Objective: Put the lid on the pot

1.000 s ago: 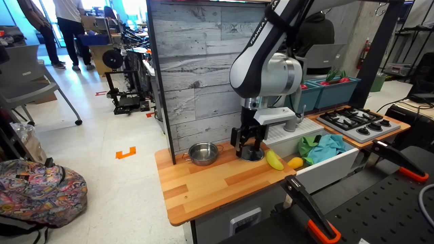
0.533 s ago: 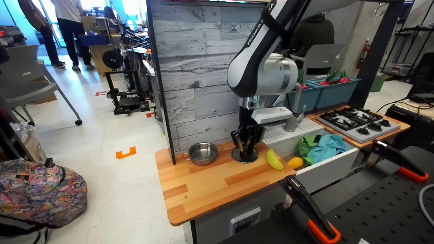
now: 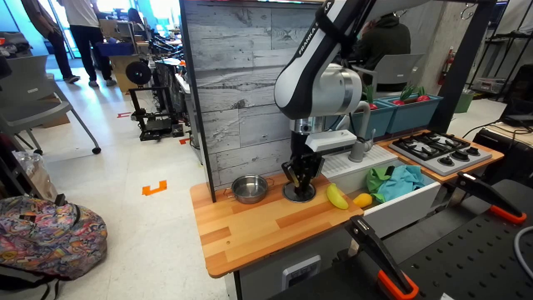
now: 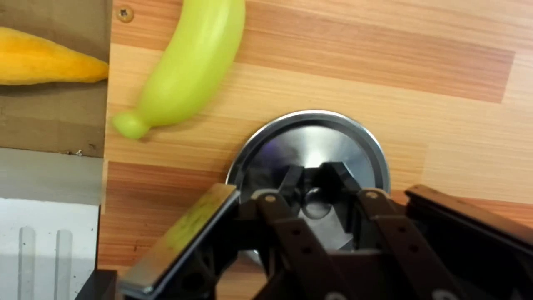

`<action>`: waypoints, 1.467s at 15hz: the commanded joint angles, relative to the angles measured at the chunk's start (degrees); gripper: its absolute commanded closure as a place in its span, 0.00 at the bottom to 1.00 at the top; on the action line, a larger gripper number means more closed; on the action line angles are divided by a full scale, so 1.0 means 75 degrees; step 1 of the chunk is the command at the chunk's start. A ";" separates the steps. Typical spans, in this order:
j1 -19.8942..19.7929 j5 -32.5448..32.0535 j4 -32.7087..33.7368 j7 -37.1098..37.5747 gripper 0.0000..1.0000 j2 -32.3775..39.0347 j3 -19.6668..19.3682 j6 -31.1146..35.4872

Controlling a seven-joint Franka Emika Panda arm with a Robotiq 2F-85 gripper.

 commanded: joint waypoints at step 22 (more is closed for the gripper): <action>0.1478 -0.0689 -0.0682 0.1120 0.94 -0.1308 -0.0719 -0.0427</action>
